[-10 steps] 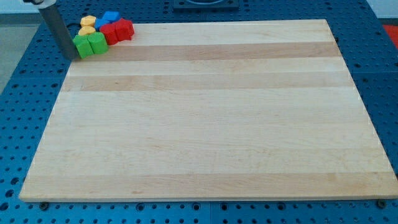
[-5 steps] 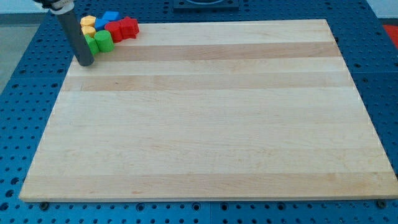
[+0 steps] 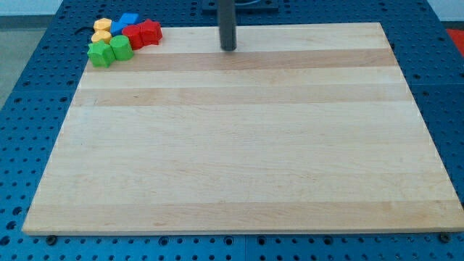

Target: Move the group of blocks up a bit

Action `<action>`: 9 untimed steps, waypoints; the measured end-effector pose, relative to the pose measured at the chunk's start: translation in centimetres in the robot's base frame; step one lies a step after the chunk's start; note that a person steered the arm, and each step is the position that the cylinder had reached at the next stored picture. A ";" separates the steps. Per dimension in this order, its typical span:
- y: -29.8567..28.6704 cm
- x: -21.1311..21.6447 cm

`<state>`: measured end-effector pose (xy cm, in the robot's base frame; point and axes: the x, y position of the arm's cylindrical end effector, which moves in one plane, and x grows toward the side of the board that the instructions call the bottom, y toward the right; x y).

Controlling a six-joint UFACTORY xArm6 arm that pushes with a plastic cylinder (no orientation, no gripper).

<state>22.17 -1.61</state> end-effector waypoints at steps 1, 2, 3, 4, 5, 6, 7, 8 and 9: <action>0.0 -3.0; -2.3 -3.0; -3.8 -2.9; -3.8 -2.9; -3.9 -1.3; -6.4 4.1; -10.9 9.5; -20.4 11.9; -28.9 12.1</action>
<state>34.24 -30.51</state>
